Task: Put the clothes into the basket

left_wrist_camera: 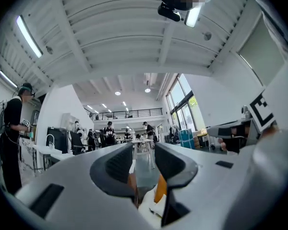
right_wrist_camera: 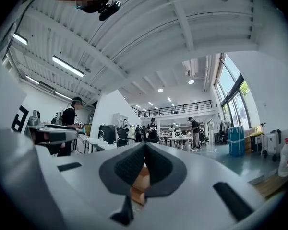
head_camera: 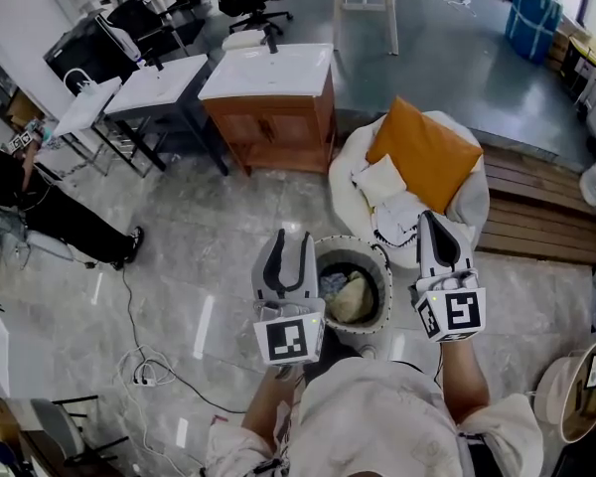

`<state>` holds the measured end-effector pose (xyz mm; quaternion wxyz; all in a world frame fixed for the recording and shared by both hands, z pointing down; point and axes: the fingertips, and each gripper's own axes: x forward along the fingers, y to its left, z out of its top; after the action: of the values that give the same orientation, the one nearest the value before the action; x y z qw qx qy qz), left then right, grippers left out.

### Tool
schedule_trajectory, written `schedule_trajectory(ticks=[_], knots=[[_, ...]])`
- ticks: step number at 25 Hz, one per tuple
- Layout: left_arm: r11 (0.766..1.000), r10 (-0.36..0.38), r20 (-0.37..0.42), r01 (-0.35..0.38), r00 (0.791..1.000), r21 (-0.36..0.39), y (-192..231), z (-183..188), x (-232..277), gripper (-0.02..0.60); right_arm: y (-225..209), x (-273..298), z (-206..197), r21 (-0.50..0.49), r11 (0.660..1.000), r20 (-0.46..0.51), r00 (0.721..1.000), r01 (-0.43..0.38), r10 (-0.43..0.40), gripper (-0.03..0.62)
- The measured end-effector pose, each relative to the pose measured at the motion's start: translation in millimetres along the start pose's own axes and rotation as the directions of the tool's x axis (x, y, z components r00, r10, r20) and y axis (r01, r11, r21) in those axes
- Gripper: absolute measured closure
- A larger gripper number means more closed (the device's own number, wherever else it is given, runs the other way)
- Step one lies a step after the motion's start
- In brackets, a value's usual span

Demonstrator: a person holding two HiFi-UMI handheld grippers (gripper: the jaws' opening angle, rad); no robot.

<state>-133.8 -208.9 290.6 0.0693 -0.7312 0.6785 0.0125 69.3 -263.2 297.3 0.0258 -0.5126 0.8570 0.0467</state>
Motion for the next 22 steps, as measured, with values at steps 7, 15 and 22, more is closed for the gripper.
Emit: schedule_trajectory(ticks=[7,15,22], knots=[[1.000,0.019,0.052,-0.019,0.998,-0.008,5.0,32.2,-2.7,0.446,4.7,0.2,23.2,0.008,1.000,0.054,0.999,-0.002,0.002,0.606],[0.999,0.041,0.032,-0.041,0.999,-0.003,10.6,23.7,-4.6,0.494,2.4,-1.5,23.0,0.010,1.000,0.043,0.999,0.011,-0.011,0.606],[0.999,0.045,0.041,-0.044,0.998,-0.017,15.0,20.2,-6.7,0.574,11.3,1.5,21.1,-0.012,1.000,0.046,0.999,0.005,-0.005,0.606]])
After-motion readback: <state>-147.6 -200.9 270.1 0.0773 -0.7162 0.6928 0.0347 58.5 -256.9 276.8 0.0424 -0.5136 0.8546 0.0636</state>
